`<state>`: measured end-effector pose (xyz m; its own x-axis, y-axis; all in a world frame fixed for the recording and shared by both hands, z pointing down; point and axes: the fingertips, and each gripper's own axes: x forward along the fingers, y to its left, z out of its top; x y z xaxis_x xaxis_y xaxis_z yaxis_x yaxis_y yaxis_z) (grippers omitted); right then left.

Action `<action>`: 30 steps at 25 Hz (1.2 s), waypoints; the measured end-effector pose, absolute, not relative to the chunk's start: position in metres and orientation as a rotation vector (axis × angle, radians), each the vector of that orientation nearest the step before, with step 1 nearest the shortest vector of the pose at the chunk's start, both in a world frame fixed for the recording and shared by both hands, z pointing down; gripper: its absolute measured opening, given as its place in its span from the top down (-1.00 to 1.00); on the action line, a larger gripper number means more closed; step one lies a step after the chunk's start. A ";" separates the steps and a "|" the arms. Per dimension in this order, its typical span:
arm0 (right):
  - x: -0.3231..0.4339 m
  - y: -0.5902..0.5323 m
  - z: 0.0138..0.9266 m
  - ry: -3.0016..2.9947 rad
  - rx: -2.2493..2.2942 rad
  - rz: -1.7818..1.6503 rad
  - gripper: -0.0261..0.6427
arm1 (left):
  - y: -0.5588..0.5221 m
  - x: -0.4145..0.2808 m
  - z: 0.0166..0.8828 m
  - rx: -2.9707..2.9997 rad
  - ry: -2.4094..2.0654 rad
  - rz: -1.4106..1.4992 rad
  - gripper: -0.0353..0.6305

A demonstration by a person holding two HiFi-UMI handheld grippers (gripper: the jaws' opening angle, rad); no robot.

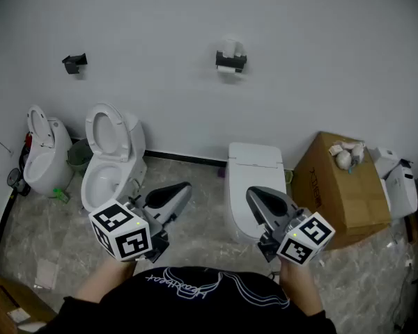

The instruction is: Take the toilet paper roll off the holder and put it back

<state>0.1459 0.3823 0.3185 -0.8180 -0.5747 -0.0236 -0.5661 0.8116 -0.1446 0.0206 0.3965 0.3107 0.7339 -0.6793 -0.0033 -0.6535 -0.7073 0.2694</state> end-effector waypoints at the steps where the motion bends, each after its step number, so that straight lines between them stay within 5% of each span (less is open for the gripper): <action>1: 0.149 0.382 0.319 2.926 -0.919 -0.201 0.91 | 0.396 0.024 0.311 2.687 -1.051 -0.149 0.88; 12: 0.192 0.371 0.323 2.859 -1.005 -0.204 0.90 | 0.394 0.050 0.324 2.664 -1.076 -0.140 0.88; 15: 0.197 0.366 0.325 2.867 -1.010 -0.202 0.45 | 0.392 0.053 0.327 2.658 -1.084 -0.148 0.88; 23: 0.201 0.351 0.328 2.888 -1.017 -0.147 -0.15 | 0.378 0.051 0.336 2.632 -1.095 -0.134 0.88; 30: 0.192 0.318 0.339 2.905 -1.060 -0.132 -0.40 | 0.348 0.035 0.348 2.604 -1.092 -0.145 0.88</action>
<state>0.1919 0.3180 0.3386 -0.7646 -0.6443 -0.0146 -0.6404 0.7621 -0.0959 0.0351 0.3475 0.3476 0.7038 -0.7098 0.0274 -0.6782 -0.6599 0.3233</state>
